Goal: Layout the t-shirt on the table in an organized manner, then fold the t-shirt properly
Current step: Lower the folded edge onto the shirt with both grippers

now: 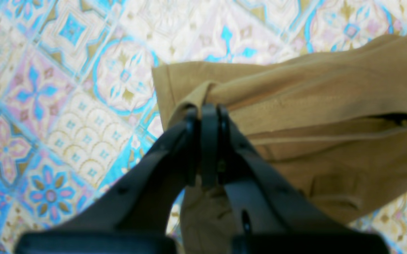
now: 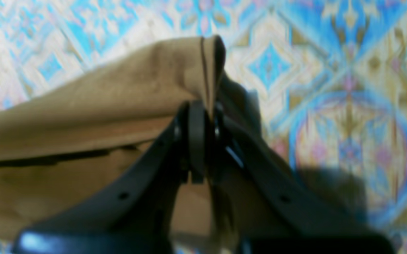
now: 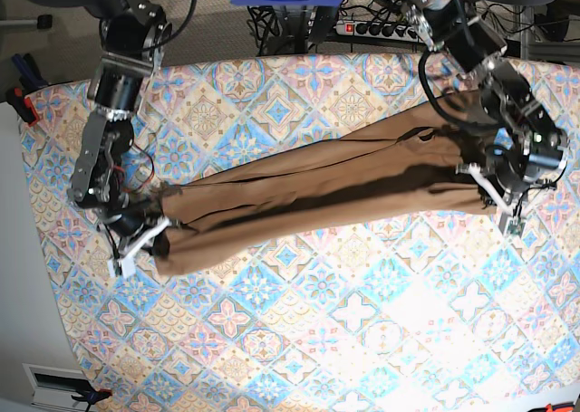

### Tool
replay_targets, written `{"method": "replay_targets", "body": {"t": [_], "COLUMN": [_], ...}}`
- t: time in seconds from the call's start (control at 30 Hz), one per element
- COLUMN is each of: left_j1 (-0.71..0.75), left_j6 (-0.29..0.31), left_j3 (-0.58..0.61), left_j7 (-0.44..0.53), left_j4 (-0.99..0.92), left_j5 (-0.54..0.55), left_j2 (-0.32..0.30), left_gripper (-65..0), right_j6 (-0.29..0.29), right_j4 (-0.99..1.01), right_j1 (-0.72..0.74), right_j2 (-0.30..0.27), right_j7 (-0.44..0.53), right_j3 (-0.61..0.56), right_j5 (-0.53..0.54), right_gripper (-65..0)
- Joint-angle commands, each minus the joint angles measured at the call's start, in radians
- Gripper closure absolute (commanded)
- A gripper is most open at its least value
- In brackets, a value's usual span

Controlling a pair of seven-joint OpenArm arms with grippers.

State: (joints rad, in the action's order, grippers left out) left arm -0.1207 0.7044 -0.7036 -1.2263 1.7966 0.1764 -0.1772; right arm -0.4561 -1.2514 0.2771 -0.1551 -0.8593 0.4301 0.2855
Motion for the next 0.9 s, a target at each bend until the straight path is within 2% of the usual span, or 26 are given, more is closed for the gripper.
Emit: {"method": "replay_targets", "body": {"t": [0.0, 0.2, 0.47, 0.77, 0.87], "left_j1": [-0.040, -0.155, -0.173, -0.168, -0.168], "left_j6": [-0.006, -0.006, -0.006, -0.006, -0.006], "left_j3": [-0.003, -0.003, -0.003, -0.003, -0.003], "left_j7": [0.015, 0.021, 0.084, 0.082, 0.087], "left_j4": [-0.021, -0.148, -0.157, -0.177, -0.185], "left_j5": [-0.021, -0.093, -0.133, -0.133, -0.133], "left_j2": [-0.014, -0.018, -0.015, -0.014, -0.015], "left_gripper": [0.0, 0.0, 0.0, 0.0, 0.0], "right_j6": [0.001, 0.001, 0.001, 0.001, 0.001], "right_j4": [0.019, 0.169, 0.315, 0.359, 0.353], "right_j1": [0.020, 0.020, 0.021, 0.116, 0.116], "right_j2": [-0.013, -0.013, -0.016, -0.018, -0.018], "right_j7": [0.018, 0.153, 0.246, 0.259, 0.259], "right_j3": [0.002, -0.003, -0.004, -0.004, -0.004], "right_j5": [0.007, 0.007, 0.007, 0.007, 0.007], "right_gripper": [0.0, 0.0, 0.0, 0.0, -16.7]}}
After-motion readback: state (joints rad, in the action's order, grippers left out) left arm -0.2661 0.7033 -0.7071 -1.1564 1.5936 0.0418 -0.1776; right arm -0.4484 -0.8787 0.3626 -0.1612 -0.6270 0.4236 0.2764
